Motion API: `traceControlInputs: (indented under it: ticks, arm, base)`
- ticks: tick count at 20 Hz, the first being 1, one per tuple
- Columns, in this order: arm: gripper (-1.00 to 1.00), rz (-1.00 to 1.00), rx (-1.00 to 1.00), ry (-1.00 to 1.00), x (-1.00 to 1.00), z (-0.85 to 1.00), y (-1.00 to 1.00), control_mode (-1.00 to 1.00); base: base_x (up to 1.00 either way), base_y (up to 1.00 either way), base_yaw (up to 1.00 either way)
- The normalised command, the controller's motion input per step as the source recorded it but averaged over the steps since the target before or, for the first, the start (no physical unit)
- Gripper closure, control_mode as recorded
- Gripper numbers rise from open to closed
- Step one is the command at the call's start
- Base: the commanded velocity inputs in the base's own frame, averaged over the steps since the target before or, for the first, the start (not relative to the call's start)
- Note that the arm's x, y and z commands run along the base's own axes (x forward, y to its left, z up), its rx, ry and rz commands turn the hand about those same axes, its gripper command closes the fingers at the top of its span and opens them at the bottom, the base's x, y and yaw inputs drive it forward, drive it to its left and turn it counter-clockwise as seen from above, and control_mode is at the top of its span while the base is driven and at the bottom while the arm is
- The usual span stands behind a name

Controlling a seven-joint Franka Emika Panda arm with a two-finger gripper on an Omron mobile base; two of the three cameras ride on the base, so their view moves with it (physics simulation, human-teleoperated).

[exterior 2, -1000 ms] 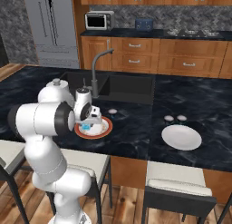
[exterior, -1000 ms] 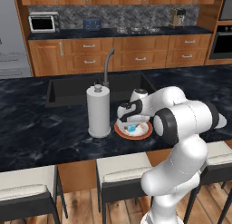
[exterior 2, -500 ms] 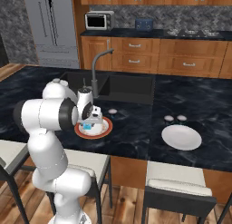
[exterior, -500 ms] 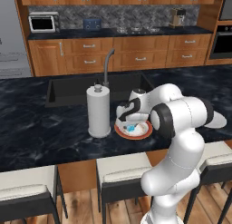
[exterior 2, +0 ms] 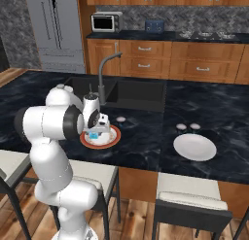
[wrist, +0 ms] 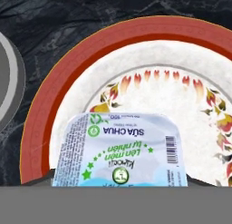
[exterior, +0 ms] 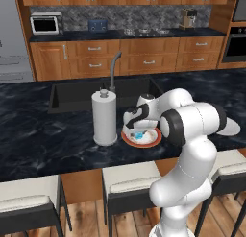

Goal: Place two yogurt containers on each plate.

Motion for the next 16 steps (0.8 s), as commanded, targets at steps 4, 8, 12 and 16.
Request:
traceControlInputs:
  ticks: [4, 8, 12, 16]
  arm:
    - [-1.00, 0.00, 0.00, 0.00, -0.02, 0.00, 0.00, -1.00]
    - [-1.00, 0.00, 0.02, -0.03, -0.10, 0.11, -0.01, -1.00]
    - [-1.00, 0.00, 0.06, -0.10, -0.19, 0.31, -0.03, -1.00]
    - [-1.00, 0.00, 0.02, -0.08, -0.09, 0.32, -0.01, -1.00]
  base:
    - [0.00, 0.00, 0.00]
    - [0.00, 0.00, 0.00]
    - [0.00, 0.00, 0.00]
    - [0.00, 0.00, 0.00]
